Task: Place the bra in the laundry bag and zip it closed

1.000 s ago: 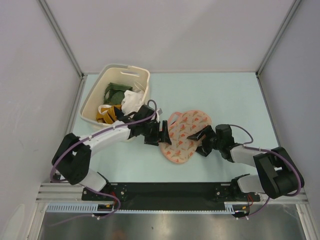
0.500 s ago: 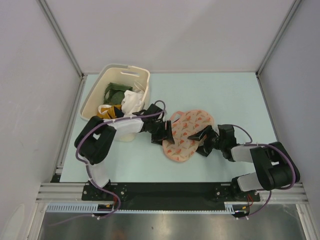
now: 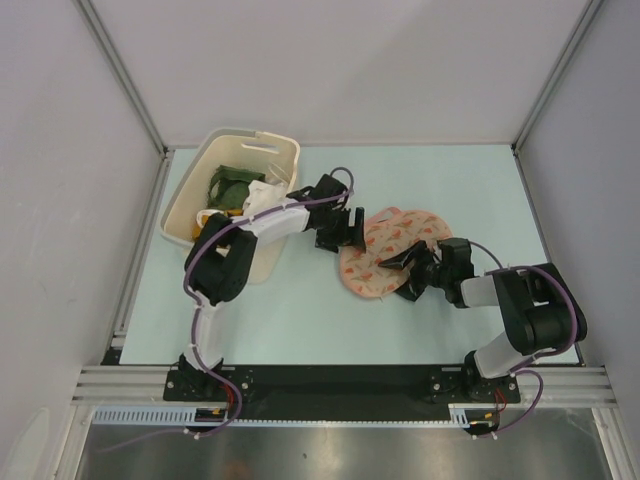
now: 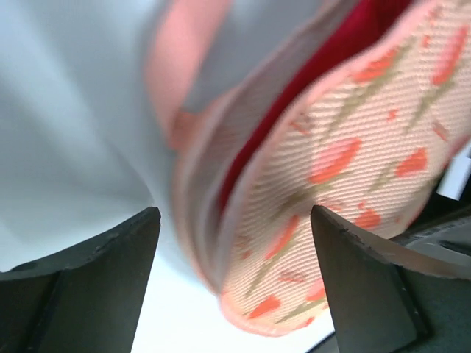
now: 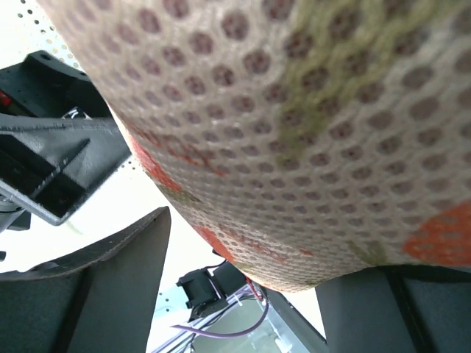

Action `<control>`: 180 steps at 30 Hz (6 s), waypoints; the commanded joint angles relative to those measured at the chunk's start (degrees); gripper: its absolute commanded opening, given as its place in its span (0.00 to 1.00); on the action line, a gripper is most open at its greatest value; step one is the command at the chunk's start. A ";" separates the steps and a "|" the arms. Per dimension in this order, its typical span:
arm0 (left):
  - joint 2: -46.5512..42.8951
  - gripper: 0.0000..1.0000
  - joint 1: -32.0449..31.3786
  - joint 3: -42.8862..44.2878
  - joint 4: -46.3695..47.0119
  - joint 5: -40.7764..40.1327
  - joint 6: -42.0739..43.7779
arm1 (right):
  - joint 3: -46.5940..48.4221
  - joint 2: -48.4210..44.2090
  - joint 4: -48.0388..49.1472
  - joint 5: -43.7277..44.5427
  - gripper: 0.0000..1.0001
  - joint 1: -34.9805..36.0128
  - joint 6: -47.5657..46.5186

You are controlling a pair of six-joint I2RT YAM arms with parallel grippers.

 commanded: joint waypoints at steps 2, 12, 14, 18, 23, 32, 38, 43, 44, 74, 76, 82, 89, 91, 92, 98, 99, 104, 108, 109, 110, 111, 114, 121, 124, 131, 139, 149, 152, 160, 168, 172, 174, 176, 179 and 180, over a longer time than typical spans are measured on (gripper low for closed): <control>-12.69 0.90 0.37 -4.31 -0.97 -11.18 4.05 | 1.03 -0.39 -1.05 0.26 0.76 0.15 -2.25; -34.94 0.73 -7.27 -29.10 14.39 -8.98 3.70 | 3.05 -8.74 -7.28 2.01 0.66 1.91 0.55; -35.73 0.69 -9.99 -32.97 19.39 -7.84 2.91 | 3.93 -10.32 -9.39 2.54 0.64 2.00 2.22; -34.34 0.67 -14.65 -35.61 24.86 -8.71 1.94 | 5.07 -11.04 -12.30 4.48 0.59 2.09 4.68; -32.49 0.81 -18.35 -35.71 29.87 -13.19 0.89 | 5.60 -10.59 -12.74 4.91 0.48 2.88 7.68; -28.71 0.64 -20.81 -37.81 37.26 -19.53 -3.77 | 5.69 -14.11 -16.88 9.22 0.39 4.98 16.63; -26.43 0.50 -21.60 -36.85 37.44 -24.10 -4.82 | 6.74 -14.63 -19.33 12.21 0.38 6.30 21.03; -24.23 0.48 -22.04 -35.97 38.32 -25.59 -5.88 | 6.48 -15.34 -20.13 13.88 0.37 6.74 23.23; -23.79 0.48 -22.04 -35.54 38.23 -26.12 -6.14 | 6.48 -15.77 -20.65 14.23 0.37 6.75 23.41; -18.68 0.00 -22.31 -29.29 35.68 -32.45 -7.64 | 6.04 -16.83 -24.34 20.12 0.27 10.26 26.14; -19.21 0.00 -22.31 -29.99 36.03 -32.71 -7.29 | 6.57 -16.66 -24.78 20.47 0.27 10.35 25.61; -21.76 0.17 -22.39 -32.53 39.70 -23.60 -4.39 | 7.18 -15.60 -24.87 20.39 0.27 10.35 24.56; -26.68 0.43 -22.13 -39.92 45.35 -20.76 -5.97 | 7.45 -14.63 -30.02 20.29 0.35 9.30 18.59; -28.35 0.43 -22.04 -41.33 45.87 -20.14 -6.23 | 7.45 -15.34 -32.07 20.74 0.46 8.34 14.11; -29.05 0.45 -22.04 -42.03 46.05 -18.06 -6.84 | 6.49 -15.69 -33.04 20.48 0.52 7.72 12.35; -36.26 0.54 -22.04 -46.69 45.26 -16.81 -7.11 | 0.60 -21.57 -31.04 15.82 0.75 -2.82 0.39; -36.79 0.56 -22.04 -47.39 44.74 -16.54 -7.29 | -0.89 -21.75 -30.07 13.64 0.76 -4.31 -2.40; -38.98 0.62 -22.04 -49.76 46.05 -14.78 -9.22 | -0.82 -16.49 -23.77 10.02 0.82 -9.86 -9.19; -38.38 0.63 -22.04 -49.42 46.14 -14.43 -9.66 | 0.76 -9.46 -15.23 8.61 0.77 -9.87 -11.92; -37.94 0.62 -22.04 -49.24 46.23 -14.34 -9.92 | 1.98 -8.14 -13.55 8.43 0.75 -9.95 -12.01; -37.50 0.62 -22.04 -48.89 46.66 -14.17 -10.19 | 2.61 -5.43 -12.58 8.00 0.69 -9.87 -11.57; -36.36 0.61 -22.04 -48.72 46.93 -14.08 -10.28 | 3.22 -4.36 -11.70 6.77 0.66 -9.87 -10.96; -33.56 0.53 -22.04 -48.28 49.29 -13.56 -10.28 | 5.33 -3.29 -13.27 6.93 0.53 -9.26 -7.71; -25.90 0.52 -22.13 -45.47 54.05 -15.04 -9.93 | 10.25 -5.23 -22.66 9.58 0.18 -6.26 0.55; -24.49 0.59 -22.22 -43.98 53.09 -17.67 -9.93 | 11.84 -5.84 -28.63 9.84 0.13 -6.00 3.63; -21.68 0.62 -22.31 -41.77 51.68 -23.65 -9.58 | 14.47 -8.13 -37.87 11.77 0.13 -4.86 8.55; -18.60 0.60 -22.22 -39.40 49.65 -27.96 -9.04 | 14.92 -7.96 -39.37 12.04 0.13 -4.15 11.37; -16.31 0.47 -22.22 -37.11 48.95 -31.22 -8.17 | 14.13 -8.22 -38.32 11.33 0.13 -3.80 13.57; -15.88 0.45 -22.22 -36.41 48.60 -31.65 -8.08 | 13.86 -8.13 -38.41 11.25 0.13 -3.71 13.83; -14.99 0.40 -22.22 -35.44 48.51 -34.73 -7.29 | 13.16 -7.17 -36.74 10.54 0.13 -2.84 15.15; -14.56 0.18 -22.22 -34.65 48.07 -38.34 -5.53 | 13.42 -6.72 -36.82 10.28 0.12 -2.05 15.41; -14.64 0.00 -22.13 -33.87 45.53 -39.57 -5.88 | 14.04 -6.81 -37.44 10.80 0.12 -1.87 14.89; -14.29 0.00 -22.13 -33.42 43.86 -39.04 -5.27 | 14.30 -6.55 -37.27 10.81 0.12 -1.87 14.62; -14.20 0.00 -22.04 -32.81 42.72 -37.82 -4.40 | 14.65 -5.76 -37.18 10.98 0.06 -2.22 13.31; -14.81 0.00 -22.13 -33.50 39.47 -37.11 -3.60 | 15.36 -4.88 -37.18 12.03 0.00 -3.88 10.06; -15.17 0.00 -22.13 -34.12 38.59 -36.58 -3.42 | 15.36 -4.62 -37.18 12.21 0.00 -4.50 9.18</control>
